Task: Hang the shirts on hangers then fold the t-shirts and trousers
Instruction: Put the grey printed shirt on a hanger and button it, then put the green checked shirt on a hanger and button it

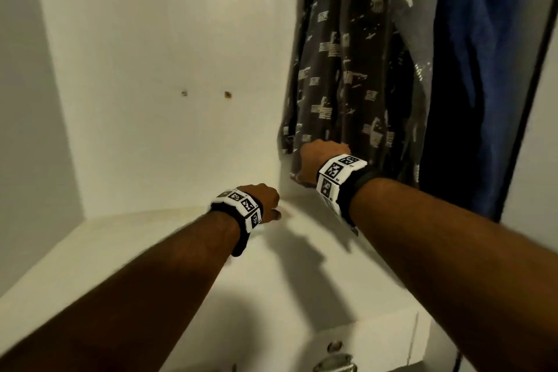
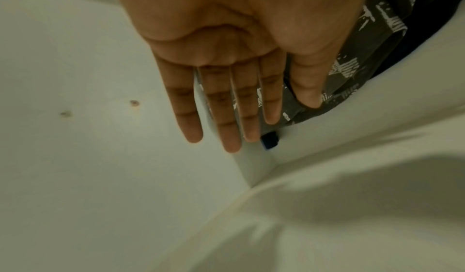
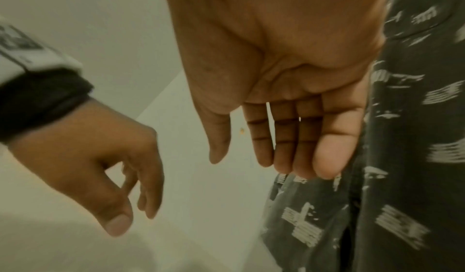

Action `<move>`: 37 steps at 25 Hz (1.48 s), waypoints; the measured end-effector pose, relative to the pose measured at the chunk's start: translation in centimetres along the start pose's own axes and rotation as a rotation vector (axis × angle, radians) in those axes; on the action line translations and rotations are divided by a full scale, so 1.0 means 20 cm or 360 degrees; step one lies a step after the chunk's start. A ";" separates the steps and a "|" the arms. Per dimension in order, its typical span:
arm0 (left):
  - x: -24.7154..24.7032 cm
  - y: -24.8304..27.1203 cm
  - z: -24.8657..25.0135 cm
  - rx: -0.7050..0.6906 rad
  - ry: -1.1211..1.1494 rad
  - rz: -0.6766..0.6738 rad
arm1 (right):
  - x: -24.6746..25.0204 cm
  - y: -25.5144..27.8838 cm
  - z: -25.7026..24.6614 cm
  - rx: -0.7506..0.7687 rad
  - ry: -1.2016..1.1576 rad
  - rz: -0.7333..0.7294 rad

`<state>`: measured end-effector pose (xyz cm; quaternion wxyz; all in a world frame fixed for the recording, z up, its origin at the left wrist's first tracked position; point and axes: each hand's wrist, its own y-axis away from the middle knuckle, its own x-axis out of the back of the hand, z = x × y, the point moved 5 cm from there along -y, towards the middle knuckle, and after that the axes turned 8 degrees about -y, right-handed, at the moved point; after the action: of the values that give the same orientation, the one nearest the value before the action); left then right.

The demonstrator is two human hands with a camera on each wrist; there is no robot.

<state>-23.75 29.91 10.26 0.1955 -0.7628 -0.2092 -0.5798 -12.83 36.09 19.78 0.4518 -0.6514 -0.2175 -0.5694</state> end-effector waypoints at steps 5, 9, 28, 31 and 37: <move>-0.22 0.85 -0.26 0.0654 0.0077 -0.0241 | -0.20 0.22 -0.52 0.0574 -0.0230 -0.0142; -0.25 1.76 -0.37 0.1248 0.0134 -0.0284 | -0.16 0.71 -1.13 0.1104 -0.0504 -0.0256; -0.52 5.61 1.97 0.3666 0.0675 -0.0898 | 0.29 5.34 -1.54 0.3973 -0.0241 -0.0273; -0.42 5.85 2.54 0.4105 0.0666 -0.0934 | 0.41 5.89 -1.22 0.4443 -0.0168 -0.0102; -0.14 5.97 3.46 0.4763 0.0670 -0.1110 | 0.74 6.64 -0.47 0.5243 -0.0259 0.0497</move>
<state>96.20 -32.74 -16.48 0.6378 0.2990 -0.7085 0.0427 91.93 -41.23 -12.08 -0.6495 -0.4551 0.5065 -0.3384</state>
